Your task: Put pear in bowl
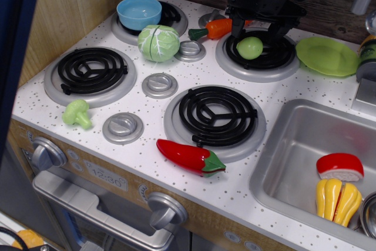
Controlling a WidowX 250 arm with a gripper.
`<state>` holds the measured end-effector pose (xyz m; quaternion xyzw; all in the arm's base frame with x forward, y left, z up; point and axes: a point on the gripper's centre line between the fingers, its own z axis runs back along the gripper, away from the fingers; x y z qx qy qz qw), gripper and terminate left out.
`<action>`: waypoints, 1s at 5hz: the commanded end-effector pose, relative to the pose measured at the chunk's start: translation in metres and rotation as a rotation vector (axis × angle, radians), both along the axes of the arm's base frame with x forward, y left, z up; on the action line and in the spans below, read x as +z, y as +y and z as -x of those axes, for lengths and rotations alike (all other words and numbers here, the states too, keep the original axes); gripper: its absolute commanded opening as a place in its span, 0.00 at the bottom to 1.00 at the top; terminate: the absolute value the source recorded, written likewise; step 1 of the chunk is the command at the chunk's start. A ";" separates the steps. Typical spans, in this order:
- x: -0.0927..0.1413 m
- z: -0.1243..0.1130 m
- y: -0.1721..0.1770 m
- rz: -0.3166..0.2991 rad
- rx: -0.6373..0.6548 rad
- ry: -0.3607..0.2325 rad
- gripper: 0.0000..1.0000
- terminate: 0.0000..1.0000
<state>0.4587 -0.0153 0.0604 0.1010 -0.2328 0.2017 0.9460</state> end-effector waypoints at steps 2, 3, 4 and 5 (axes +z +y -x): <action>-0.009 -0.005 0.014 0.046 -0.032 -0.033 1.00 0.00; -0.015 -0.002 0.012 0.072 -0.013 -0.030 1.00 0.00; -0.012 0.000 0.012 0.065 -0.010 -0.031 0.00 0.00; 0.006 0.006 0.023 -0.002 0.006 -0.036 0.00 0.00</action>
